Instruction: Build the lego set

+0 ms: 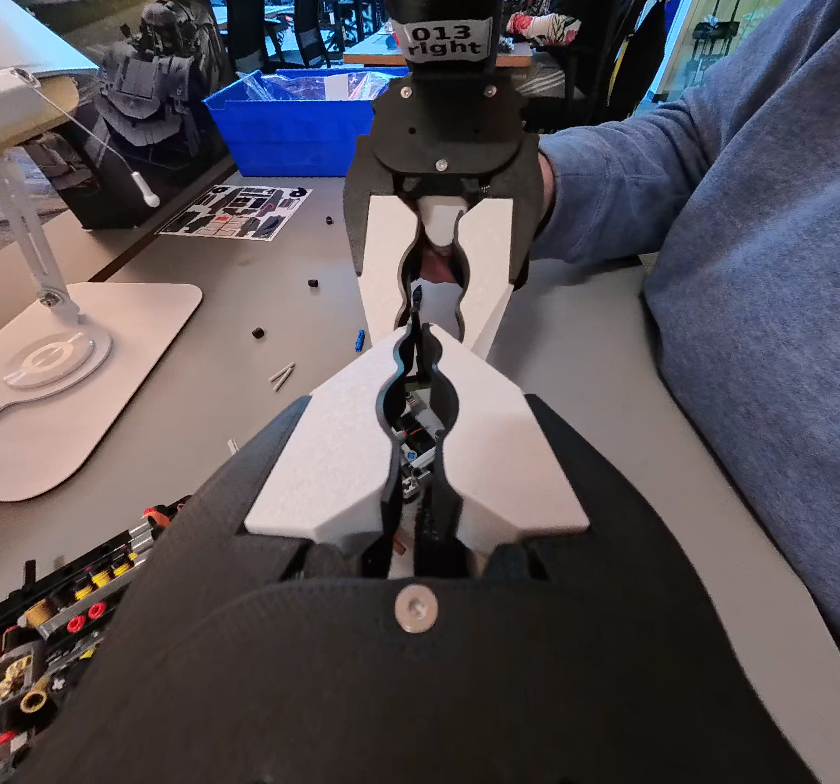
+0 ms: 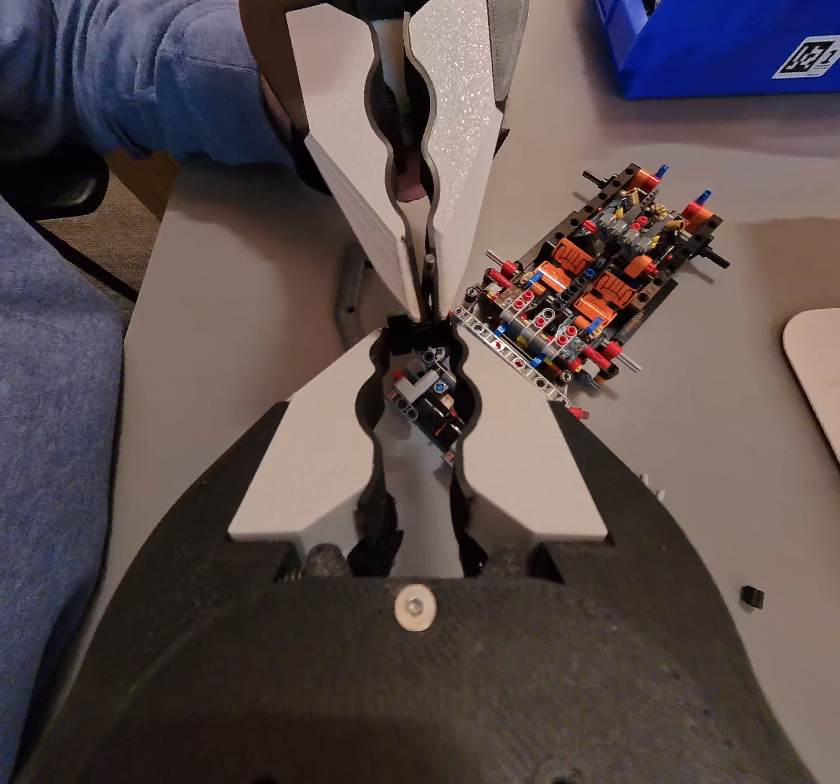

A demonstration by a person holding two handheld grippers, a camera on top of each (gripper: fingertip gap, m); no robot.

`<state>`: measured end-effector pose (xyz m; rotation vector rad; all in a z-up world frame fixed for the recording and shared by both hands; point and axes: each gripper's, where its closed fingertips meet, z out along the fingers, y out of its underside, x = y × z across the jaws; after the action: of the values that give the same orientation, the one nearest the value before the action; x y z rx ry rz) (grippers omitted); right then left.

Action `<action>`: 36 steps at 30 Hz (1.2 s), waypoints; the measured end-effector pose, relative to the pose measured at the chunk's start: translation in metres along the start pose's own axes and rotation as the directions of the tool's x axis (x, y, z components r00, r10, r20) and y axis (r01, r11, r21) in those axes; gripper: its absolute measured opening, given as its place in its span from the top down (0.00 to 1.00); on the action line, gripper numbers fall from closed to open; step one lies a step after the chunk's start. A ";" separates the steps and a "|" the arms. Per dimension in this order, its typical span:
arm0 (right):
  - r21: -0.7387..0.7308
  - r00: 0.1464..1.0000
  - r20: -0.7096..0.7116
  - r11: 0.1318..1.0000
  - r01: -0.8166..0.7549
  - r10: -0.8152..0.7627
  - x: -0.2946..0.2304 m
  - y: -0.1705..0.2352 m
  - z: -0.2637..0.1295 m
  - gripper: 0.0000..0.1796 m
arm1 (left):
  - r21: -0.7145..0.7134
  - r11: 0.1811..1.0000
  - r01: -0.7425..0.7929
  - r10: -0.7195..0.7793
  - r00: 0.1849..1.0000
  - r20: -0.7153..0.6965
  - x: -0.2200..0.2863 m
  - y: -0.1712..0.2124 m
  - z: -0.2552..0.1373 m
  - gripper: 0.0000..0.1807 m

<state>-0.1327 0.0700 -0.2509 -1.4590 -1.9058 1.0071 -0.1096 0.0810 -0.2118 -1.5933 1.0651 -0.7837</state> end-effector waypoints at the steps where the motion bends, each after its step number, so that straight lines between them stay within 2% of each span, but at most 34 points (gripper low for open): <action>1: 0.001 1.000 0.000 1.000 -0.001 0.001 0.000 0.000 0.000 0.87 | 0.004 1.000 0.002 -0.002 1.000 -0.001 0.000 0.000 0.000 1.00; 36: 0.004 0.998 -0.068 1.000 0.014 -0.014 0.008 -0.005 -0.007 0.87 | 0.089 0.994 0.057 -0.055 0.998 -0.023 -0.007 -0.003 -0.011 1.00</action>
<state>-0.1326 0.0787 -0.2428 -1.4574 -1.8617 0.9425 -0.1210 0.0836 -0.2061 -1.5476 0.9899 -0.8750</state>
